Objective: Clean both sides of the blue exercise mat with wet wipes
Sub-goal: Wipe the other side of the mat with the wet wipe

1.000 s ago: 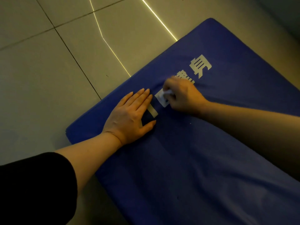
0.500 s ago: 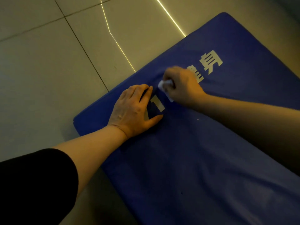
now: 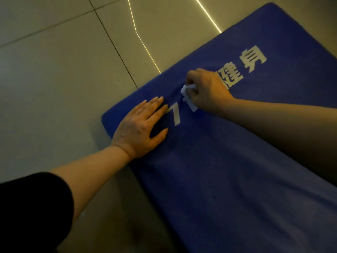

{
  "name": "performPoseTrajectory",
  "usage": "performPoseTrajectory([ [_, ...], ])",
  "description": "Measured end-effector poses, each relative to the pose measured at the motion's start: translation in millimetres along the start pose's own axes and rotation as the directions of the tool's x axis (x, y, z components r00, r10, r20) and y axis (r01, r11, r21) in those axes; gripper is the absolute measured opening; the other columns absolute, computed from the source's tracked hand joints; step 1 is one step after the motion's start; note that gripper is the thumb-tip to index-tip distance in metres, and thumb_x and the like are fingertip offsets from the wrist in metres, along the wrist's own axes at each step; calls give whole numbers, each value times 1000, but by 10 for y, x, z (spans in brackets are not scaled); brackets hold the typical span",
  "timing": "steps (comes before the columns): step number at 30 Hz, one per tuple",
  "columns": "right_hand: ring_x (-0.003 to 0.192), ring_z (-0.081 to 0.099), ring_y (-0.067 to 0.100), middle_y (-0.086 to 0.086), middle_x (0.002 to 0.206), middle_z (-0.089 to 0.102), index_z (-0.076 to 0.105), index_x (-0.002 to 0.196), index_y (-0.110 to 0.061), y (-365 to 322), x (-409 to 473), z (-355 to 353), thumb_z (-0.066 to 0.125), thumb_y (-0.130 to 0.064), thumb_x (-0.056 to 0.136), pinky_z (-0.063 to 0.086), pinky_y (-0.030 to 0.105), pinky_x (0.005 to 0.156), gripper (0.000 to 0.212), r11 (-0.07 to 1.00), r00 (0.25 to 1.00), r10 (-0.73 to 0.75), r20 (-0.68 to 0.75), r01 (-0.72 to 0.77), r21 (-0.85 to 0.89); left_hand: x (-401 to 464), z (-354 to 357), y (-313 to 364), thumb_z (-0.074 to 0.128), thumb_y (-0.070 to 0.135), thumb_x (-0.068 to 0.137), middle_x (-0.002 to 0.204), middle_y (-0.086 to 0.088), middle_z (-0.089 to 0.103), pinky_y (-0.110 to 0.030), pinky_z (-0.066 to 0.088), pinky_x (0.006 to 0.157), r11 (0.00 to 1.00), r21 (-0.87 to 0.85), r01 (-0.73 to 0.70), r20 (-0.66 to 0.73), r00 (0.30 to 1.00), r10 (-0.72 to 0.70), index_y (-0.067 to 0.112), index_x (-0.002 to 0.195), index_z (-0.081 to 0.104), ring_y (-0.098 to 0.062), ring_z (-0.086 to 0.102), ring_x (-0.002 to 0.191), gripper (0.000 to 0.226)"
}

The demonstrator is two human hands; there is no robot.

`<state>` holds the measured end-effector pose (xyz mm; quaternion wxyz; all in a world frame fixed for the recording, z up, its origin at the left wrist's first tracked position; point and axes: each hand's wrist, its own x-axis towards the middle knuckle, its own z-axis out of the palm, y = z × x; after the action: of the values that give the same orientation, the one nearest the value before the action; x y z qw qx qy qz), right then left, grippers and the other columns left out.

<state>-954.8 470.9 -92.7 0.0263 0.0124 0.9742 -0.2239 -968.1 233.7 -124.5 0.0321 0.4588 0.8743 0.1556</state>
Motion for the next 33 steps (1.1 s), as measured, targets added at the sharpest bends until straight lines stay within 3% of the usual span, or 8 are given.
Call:
performPoseTrajectory([
  [3, 64, 39, 10, -2, 81, 44, 44, 80, -19, -66, -106, 54, 55, -19, 90, 25, 17, 56, 15, 996, 998, 57, 21, -58, 61, 1, 8, -34, 43, 48, 92, 151, -10, 39, -41, 29, 115, 1000, 22, -10, -13, 1000, 10, 11, 144, 43, -24, 37, 139, 63],
  [9, 69, 47, 14, 2, 82, 52, 53, 79, -14, -68, -433, 75, 59, -12, 85, 33, 22, 61, 9, 989, 985, -136, 105, 128, 79, -11, 42, -35, 46, 47, 92, 149, -10, 41, -42, 31, 115, 1000, -1, -10, -37, 999, 10, 10, 142, 45, -24, 38, 139, 62],
  [15, 71, 42, 18, 1, 82, 44, 44, 81, -16, -15, 136, 38, 51, -12, 90, 26, 24, 57, 12, 999, 999, 30, -39, -30, 12, 7, 7, -18, 46, 48, 91, 150, -10, 41, -40, 29, 115, 1000, -5, -11, -41, 999, 11, 11, 142, 44, -23, 38, 138, 63],
  [18, 68, 43, 12, -1, 81, 47, 47, 79, -19, -119, -263, 100, 51, -20, 87, 27, 17, 57, 9, 994, 996, -78, 44, 74, 86, -8, 17, -29, 48, 48, 90, 149, -10, 42, -40, 31, 114, 1000, -24, 6, -54, 999, -8, 8, 142, 45, -24, 39, 137, 65],
  [21, 69, 46, 12, 3, 82, 53, 55, 81, -10, -189, -531, 161, 61, -9, 82, 29, 18, 59, 6, 983, 980, -175, 99, 167, 81, -22, 20, -28, 51, 53, 87, 144, -13, 46, -40, 35, 111, 996, -48, 71, -51, 996, -74, 5, 140, 46, -27, 43, 133, 72],
  [24, 66, 44, 16, 2, 81, 47, 54, 83, -8, -230, -257, 142, 60, -10, 85, 28, 19, 54, 7, 985, 981, -169, 100, 164, 60, -13, -5, -7, 50, 55, 85, 143, -14, 47, -40, 35, 110, 995, -36, 91, -41, 995, -92, 4, 139, 46, -29, 44, 131, 75],
  [28, 67, 41, 16, 2, 81, 45, 53, 83, -7, -256, -18, 170, 58, -15, 88, 27, 22, 54, 10, 993, 996, -88, -5, 88, 75, 0, -19, -4, 50, 55, 85, 142, -14, 48, -41, 36, 109, 995, -42, 94, -40, 995, -95, 4, 139, 46, -29, 45, 130, 75],
  [33, 64, 44, 13, 2, 79, 51, 54, 76, -11, -252, -522, 197, 58, -8, 82, 23, 16, 62, 9, 984, 984, -163, 74, 156, 88, -13, -3, -25, 52, 55, 86, 142, -15, 48, -44, 39, 109, 994, -56, 92, -19, 995, -94, 2, 139, 47, -29, 45, 131, 75],
])
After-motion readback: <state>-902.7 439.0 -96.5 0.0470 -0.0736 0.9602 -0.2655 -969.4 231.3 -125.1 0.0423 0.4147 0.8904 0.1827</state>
